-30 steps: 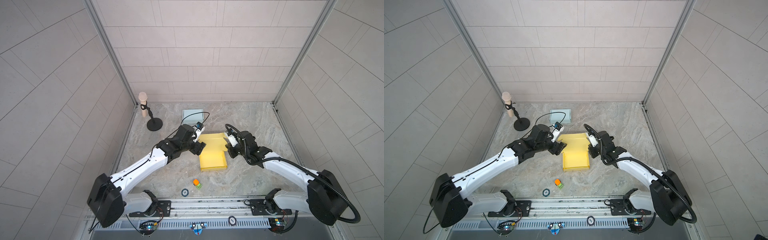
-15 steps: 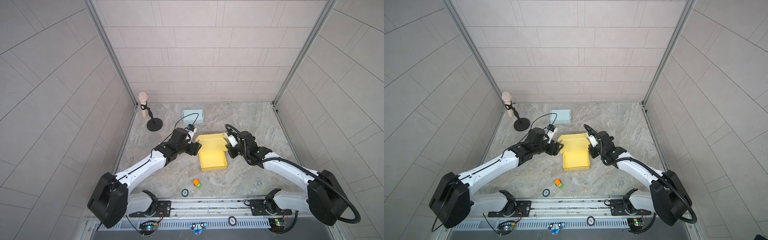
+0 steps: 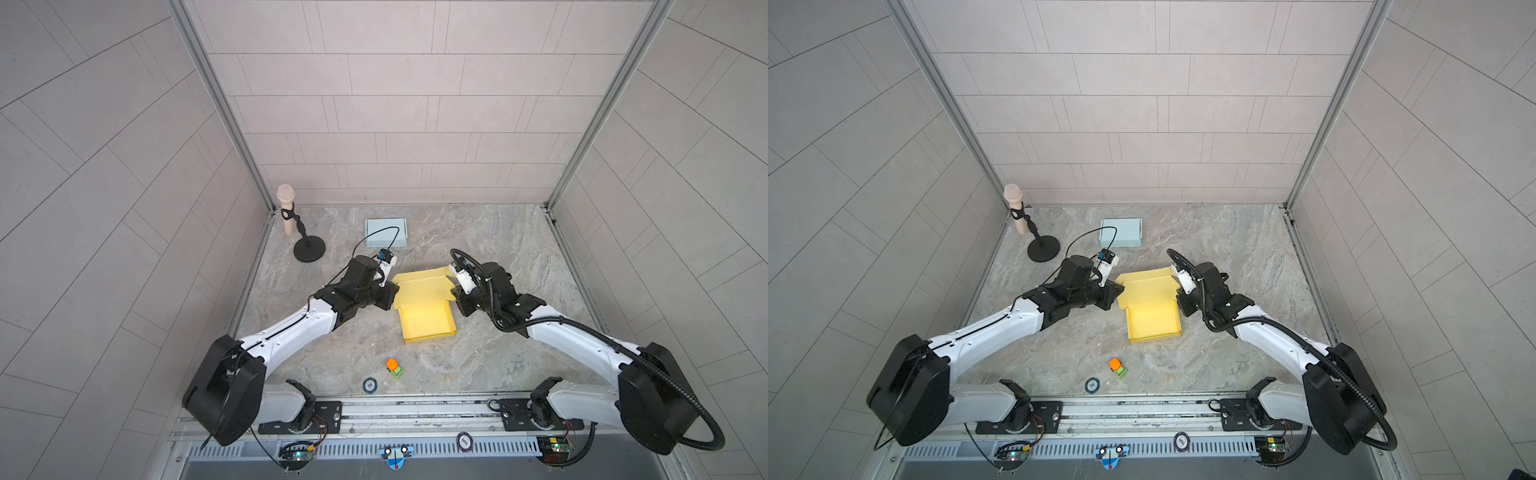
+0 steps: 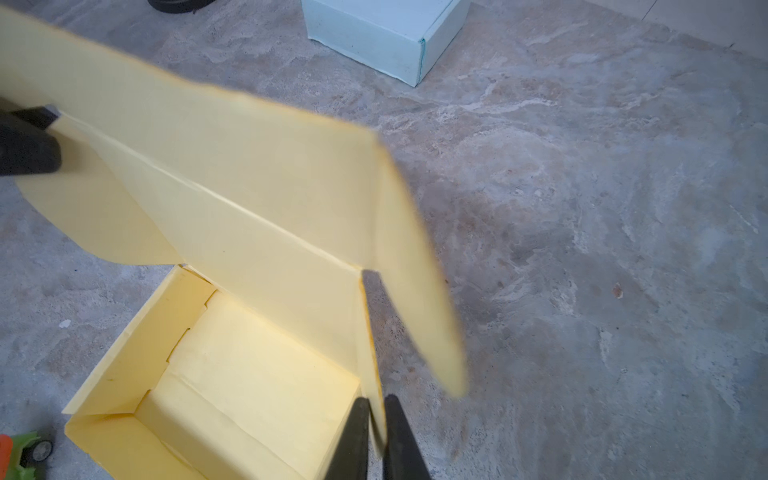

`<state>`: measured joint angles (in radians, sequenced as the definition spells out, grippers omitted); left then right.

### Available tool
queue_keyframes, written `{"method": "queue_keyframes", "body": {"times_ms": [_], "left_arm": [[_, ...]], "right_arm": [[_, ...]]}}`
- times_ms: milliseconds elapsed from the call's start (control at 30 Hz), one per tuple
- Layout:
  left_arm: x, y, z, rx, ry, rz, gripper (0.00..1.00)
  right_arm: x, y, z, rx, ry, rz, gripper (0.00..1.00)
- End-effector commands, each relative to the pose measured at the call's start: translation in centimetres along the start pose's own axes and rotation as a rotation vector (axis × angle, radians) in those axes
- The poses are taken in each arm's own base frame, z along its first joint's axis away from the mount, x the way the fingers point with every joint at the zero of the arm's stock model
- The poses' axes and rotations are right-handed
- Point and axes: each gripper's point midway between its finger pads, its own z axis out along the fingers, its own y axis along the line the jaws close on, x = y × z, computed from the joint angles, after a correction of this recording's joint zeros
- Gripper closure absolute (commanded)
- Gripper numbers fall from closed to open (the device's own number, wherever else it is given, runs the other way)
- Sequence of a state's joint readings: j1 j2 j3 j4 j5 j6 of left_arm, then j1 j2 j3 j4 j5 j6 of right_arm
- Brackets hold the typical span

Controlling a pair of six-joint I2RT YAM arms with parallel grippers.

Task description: Fold the paper box

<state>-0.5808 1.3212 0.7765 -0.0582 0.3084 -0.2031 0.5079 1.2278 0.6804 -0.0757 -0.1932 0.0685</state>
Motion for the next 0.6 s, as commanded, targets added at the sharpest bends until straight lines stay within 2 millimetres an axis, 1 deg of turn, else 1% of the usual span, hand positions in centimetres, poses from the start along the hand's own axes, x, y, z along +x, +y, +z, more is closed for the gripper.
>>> {"method": "queue_keyframes", "body": {"times_ms": [0,100,167,367,567], "left_arm": [[0.37,0.14,0.13,-0.015,0.012,0.023,0.87],[0.67,0.01,0.15,-0.020,0.026,0.045,0.89],[0.74,-0.09,0.11,-0.023,0.030,0.057,0.89],[0.84,-0.52,0.10,-0.026,0.039,0.083,0.90],[0.44,-0.75,0.05,-0.046,0.032,0.082,0.91]], "right_arm": [[-0.39,0.09,-0.66,0.008,-0.022,-0.024,0.80],[-0.72,0.08,-0.73,0.009,-0.031,-0.021,0.75],[-0.82,0.13,-0.68,0.005,-0.033,-0.020,0.75],[-0.95,0.38,-0.46,-0.009,-0.031,-0.019,0.83],[-1.34,0.69,-0.88,-0.013,-0.050,-0.016,0.90]]}}
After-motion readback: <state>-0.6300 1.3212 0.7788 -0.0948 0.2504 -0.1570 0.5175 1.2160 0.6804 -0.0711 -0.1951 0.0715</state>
